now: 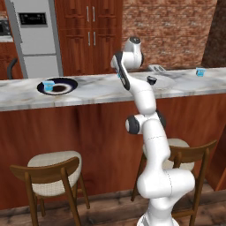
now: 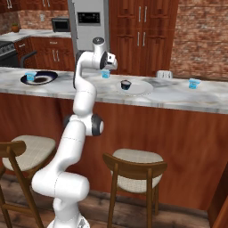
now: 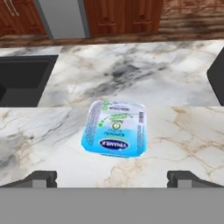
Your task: Place two yogurt containers on each plate.
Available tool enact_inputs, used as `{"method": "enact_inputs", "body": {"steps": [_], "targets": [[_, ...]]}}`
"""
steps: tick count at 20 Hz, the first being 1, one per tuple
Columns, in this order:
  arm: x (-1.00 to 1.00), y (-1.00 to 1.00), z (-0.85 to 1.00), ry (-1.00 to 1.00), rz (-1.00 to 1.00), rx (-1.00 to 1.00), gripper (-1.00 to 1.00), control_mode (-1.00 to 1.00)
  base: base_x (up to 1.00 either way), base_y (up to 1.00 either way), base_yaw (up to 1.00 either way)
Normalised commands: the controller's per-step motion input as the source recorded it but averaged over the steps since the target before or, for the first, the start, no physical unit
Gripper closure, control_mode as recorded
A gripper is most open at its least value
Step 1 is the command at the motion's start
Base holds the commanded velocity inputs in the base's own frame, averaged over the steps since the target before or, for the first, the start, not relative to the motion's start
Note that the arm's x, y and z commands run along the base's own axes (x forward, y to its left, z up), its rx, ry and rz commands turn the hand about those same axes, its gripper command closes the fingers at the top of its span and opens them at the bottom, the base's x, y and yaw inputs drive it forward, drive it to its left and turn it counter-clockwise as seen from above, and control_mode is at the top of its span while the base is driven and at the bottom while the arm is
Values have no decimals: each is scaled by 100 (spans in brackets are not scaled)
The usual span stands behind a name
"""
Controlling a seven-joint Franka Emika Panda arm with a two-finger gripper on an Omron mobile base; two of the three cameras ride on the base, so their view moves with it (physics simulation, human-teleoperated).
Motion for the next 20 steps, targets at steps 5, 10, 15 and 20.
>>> {"method": "enact_inputs", "body": {"steps": [5,10,15,20], "targets": [[2,0,0,0,0,0,-100,-100,0,0,0],[7,0,0,0,0,0,-100,-100,0,0,0],[15,0,-5,0,0,0,-100,-100,0,0,0],[21,0,-9,0,0,0,-100,-100,0,0,0]]}}
